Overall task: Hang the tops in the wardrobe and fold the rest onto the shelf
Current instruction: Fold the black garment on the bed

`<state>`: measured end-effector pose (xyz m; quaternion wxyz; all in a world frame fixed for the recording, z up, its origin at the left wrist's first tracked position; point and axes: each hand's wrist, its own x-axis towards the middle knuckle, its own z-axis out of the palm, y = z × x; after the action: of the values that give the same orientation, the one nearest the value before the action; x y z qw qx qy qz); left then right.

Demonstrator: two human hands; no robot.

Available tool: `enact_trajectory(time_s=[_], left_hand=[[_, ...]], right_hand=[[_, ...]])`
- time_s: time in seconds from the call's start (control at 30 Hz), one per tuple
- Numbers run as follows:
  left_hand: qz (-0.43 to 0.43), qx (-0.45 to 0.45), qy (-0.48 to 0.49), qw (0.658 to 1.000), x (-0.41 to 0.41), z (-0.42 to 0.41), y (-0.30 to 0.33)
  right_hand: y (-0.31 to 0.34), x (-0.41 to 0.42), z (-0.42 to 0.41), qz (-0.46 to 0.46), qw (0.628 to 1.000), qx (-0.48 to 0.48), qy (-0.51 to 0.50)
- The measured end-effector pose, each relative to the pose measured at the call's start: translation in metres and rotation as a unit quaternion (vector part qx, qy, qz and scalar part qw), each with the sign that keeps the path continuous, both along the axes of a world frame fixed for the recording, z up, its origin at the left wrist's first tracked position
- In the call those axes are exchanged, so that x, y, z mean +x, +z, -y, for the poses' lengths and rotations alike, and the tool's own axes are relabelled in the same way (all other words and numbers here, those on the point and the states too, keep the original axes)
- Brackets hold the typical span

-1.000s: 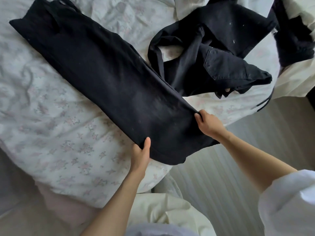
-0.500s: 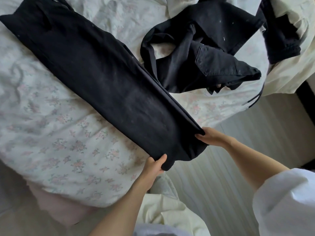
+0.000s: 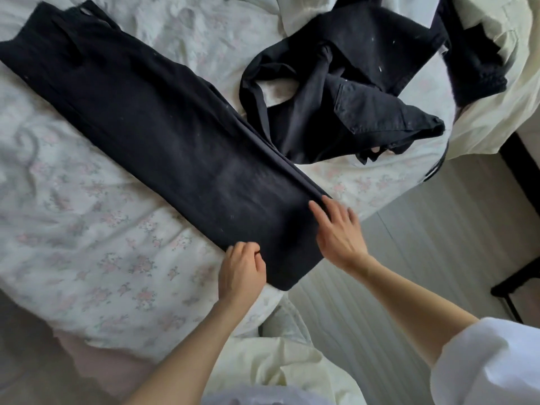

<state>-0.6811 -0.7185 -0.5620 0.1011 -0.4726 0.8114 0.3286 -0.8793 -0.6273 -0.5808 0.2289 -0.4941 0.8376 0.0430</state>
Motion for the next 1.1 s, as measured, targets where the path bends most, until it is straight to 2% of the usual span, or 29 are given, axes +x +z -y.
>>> enact_trajectory(time_s=[0.07, 0.1, 0.23, 0.3, 0.37, 0.47, 0.53, 0.63, 0.77, 0.93, 1.1], left_hand=[[-0.034, -0.141, -0.054, 0.988, 0.001, 0.031, -0.001], [-0.001, -0.165, -0.078, 0.983, 0.003, 0.048, -0.004], [0.140, -0.113, -0.106, 0.978, 0.023, 0.096, -0.024], [0.137, -0.129, -0.188, 0.964, 0.038, 0.102, -0.024], [0.109, -0.137, -0.217, 0.960, 0.050, 0.107, -0.020], [0.150, -0.157, -0.159, 0.963, 0.058, 0.158, -0.021], [0.160, -0.181, -0.125, 0.962, 0.057, 0.205, -0.029], [0.159, -0.187, -0.082, 0.966, 0.054, 0.267, -0.035], [0.166, -0.132, 0.002, 0.977, 0.068, 0.322, -0.047], [0.167, -0.077, 0.117, 0.976, 0.079, 0.382, -0.049], [0.079, -0.056, 0.258, 0.961, 0.070, 0.436, -0.044]], right_hand=[[0.000, 0.021, 0.026, 0.034, 0.995, -0.031, 0.091], [0.000, 0.031, 0.042, 0.043, 0.992, -0.030, 0.112], [0.000, 0.052, 0.096, 0.039, 0.991, 0.035, 0.122], [0.005, 0.062, 0.117, 0.009, 0.989, 0.109, 0.100], [0.017, 0.067, 0.131, -0.028, 0.990, 0.114, 0.077], [0.025, 0.070, 0.159, -0.048, 0.990, 0.040, 0.125], [0.022, 0.068, 0.193, -0.022, 0.984, -0.014, 0.175], [0.012, 0.067, 0.257, -0.017, 0.971, -0.005, 0.237], [-0.005, 0.069, 0.323, -0.047, 0.962, 0.016, 0.267], [-0.016, 0.069, 0.398, -0.062, 0.953, 0.012, 0.297], [-0.020, 0.063, 0.474, -0.033, 0.959, 0.006, 0.282]])
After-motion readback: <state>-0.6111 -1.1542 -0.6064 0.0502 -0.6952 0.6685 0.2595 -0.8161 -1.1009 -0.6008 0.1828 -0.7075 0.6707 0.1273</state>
